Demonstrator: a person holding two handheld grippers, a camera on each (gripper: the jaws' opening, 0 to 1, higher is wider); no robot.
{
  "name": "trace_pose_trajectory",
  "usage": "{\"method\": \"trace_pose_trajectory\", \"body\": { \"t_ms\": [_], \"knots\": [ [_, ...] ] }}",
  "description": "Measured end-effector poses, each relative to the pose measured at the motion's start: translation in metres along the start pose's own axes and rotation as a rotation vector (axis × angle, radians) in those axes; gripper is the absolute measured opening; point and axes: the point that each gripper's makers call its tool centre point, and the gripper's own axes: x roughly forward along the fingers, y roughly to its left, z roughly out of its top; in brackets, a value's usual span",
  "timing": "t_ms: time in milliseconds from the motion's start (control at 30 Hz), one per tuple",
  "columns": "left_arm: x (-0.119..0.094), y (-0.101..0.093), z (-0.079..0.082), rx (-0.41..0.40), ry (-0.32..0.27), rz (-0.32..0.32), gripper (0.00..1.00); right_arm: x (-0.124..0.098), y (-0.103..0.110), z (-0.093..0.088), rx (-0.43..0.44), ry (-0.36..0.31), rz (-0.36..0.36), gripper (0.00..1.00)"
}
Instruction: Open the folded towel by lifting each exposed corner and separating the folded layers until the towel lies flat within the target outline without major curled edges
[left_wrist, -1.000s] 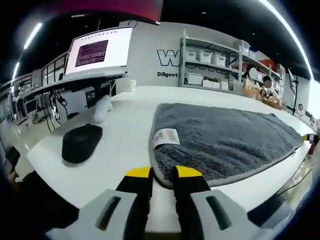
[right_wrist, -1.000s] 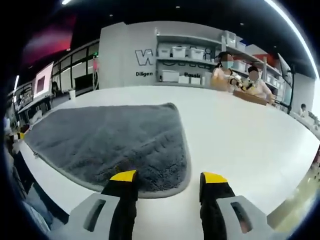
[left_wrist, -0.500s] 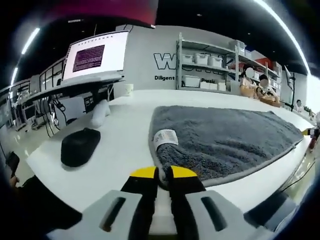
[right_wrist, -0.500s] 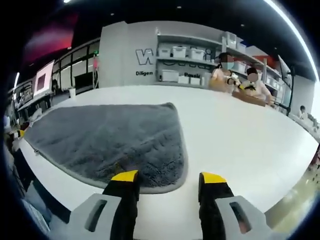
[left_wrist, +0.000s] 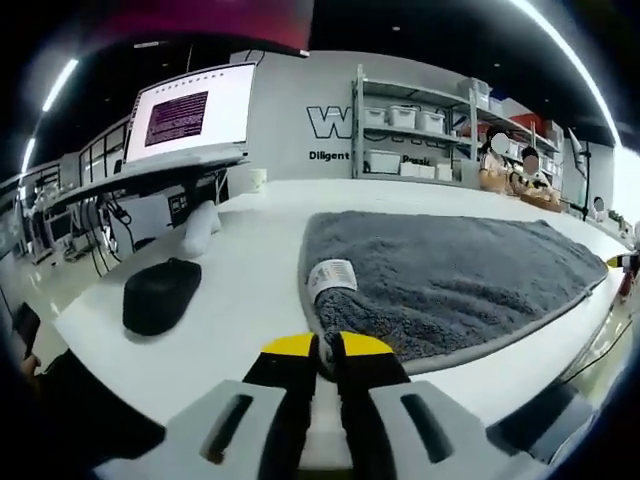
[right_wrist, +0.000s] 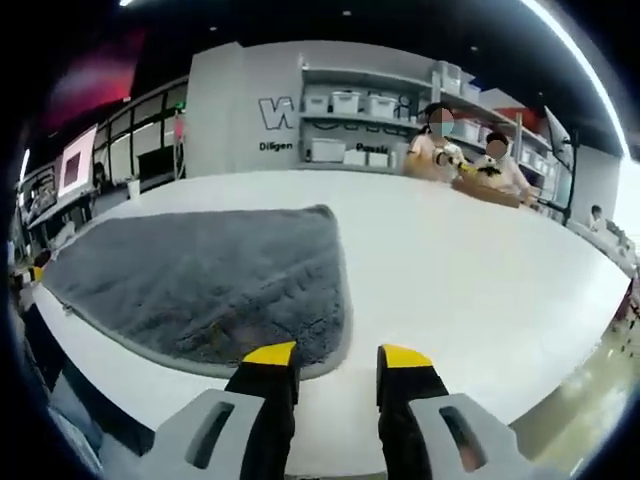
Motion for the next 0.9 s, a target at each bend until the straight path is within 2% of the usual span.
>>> {"method": "trace_pose_trajectory", "body": {
  "t_ms": [367, 667, 900],
  "knots": [
    [0.0, 0.001, 0.0, -0.005, 0.003, -0.003, 0.07, 0.013, 0.001, -0.003, 0.013, 0.032, 0.015, 0.12],
    [0.0, 0.0, 0.0, 0.006, 0.007, -0.005, 0.07, 0.011, 0.004, -0.003, 0.053, 0.025, 0.057, 0.02],
    [0.0, -0.001, 0.0, 0.01, 0.007, -0.006, 0.06, 0.011, 0.006, -0.003, 0.006, 0.031, 0.049, 0.0]
  ]
}}
